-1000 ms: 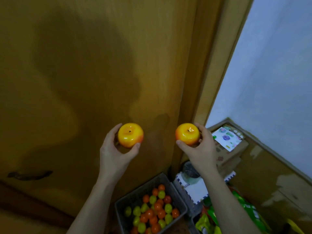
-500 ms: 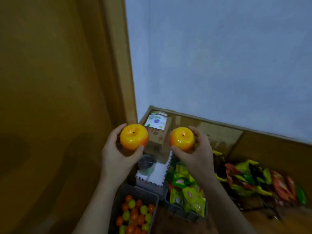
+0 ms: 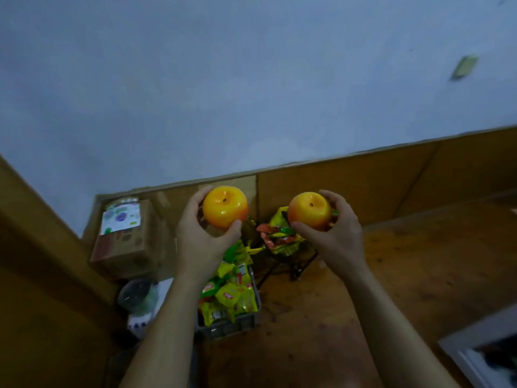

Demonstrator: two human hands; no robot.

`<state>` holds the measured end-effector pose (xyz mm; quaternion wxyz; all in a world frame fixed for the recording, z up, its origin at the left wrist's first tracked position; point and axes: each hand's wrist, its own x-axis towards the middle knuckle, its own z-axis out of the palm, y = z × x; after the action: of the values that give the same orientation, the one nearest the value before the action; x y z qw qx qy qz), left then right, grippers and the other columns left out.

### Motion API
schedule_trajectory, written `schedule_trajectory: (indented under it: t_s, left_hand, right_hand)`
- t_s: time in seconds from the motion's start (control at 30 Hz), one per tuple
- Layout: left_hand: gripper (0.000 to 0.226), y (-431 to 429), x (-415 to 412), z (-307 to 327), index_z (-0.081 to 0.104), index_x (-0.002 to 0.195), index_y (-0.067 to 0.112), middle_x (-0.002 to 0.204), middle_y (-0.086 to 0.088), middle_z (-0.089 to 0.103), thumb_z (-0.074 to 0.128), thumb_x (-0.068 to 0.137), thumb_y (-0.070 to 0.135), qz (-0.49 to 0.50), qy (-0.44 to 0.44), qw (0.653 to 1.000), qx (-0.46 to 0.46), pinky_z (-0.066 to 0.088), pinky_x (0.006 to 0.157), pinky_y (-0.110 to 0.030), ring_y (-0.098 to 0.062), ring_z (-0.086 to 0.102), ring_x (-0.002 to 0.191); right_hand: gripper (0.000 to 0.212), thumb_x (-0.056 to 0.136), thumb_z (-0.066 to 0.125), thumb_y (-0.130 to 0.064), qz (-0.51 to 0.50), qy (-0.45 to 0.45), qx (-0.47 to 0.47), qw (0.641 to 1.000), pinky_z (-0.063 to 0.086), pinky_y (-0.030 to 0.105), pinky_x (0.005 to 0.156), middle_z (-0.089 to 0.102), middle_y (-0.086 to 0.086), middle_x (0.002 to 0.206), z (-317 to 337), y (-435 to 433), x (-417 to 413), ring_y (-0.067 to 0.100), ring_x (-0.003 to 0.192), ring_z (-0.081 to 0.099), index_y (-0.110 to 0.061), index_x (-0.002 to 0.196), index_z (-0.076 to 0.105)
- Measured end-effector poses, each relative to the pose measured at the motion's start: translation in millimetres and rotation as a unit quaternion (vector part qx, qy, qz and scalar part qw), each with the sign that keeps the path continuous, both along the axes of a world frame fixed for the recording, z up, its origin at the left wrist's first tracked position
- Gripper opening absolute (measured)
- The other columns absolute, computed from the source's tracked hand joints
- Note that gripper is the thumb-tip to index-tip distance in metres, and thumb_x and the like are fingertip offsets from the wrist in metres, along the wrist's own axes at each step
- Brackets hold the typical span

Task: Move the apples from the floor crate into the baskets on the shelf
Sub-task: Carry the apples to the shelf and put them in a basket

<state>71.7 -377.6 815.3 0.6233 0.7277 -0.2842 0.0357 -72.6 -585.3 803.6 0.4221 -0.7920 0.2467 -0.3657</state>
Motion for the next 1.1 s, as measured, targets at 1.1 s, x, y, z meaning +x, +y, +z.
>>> schedule_trajectory:
  t_s: [1.1]
  left_hand:
    - [0.075,-249,-391,9,0.049,0.132,0.049,0.13,0.017,0.056,0.086,0.069,0.033,-0.762,-0.041,0.646,0.004,0.059,0.085,-0.029,-0.007,0.062,0.113]
  right_hand:
    - [0.081,0.067,0.089,-0.045,-0.674,0.068,0.0,0.735,0.051,0.019,0.085,0.048,-0.014,0.128,22,93,-453,0.005,0.112,0.054,-0.045,0.134,0.043]
